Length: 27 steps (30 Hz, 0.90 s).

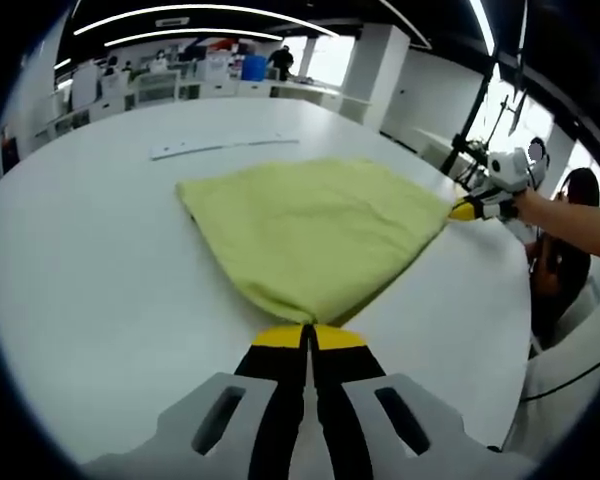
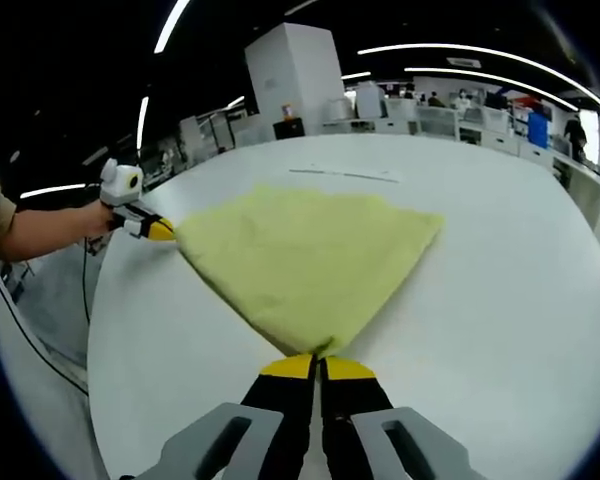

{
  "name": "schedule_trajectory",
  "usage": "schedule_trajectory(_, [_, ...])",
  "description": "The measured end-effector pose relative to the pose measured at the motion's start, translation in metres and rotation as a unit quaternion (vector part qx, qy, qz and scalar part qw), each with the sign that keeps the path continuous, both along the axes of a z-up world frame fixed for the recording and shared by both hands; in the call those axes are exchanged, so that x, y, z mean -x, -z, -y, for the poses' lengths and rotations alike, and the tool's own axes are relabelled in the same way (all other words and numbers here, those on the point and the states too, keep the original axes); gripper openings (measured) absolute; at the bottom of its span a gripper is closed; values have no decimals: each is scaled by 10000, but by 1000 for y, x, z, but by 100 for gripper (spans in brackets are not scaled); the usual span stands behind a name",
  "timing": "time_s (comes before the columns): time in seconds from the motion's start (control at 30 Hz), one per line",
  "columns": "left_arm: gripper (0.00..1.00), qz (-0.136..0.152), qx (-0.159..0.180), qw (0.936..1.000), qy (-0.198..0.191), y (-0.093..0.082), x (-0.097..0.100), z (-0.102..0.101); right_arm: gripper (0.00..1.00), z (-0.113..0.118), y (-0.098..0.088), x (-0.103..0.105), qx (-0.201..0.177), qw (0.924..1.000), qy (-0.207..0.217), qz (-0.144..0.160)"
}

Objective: Fold the garment on the visible template until the final outline fits inside the template.

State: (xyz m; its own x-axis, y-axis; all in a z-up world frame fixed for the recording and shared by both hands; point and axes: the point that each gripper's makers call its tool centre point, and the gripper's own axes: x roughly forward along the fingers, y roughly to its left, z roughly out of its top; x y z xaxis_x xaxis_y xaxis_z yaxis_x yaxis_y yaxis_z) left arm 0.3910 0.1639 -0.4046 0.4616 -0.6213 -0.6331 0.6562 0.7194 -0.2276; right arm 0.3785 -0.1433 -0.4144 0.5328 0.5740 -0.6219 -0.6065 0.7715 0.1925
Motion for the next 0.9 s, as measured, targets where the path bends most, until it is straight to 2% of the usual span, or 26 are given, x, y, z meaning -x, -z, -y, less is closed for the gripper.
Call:
schedule_trajectory(0.4, [0, 62, -141, 9999, 51, -3, 1, -10, 0, 16, -2, 1, 105, 9999, 88, -1])
schedule_trajectory(0.73, [0, 61, -261, 9996, -78, 0, 3, -25, 0, 16, 0, 3, 188, 9998, 25, 18])
schedule_trajectory(0.9, [0, 43, -256, 9996, -77, 1, 4, -25, 0, 18, 2, 4, 191, 9998, 46, 5])
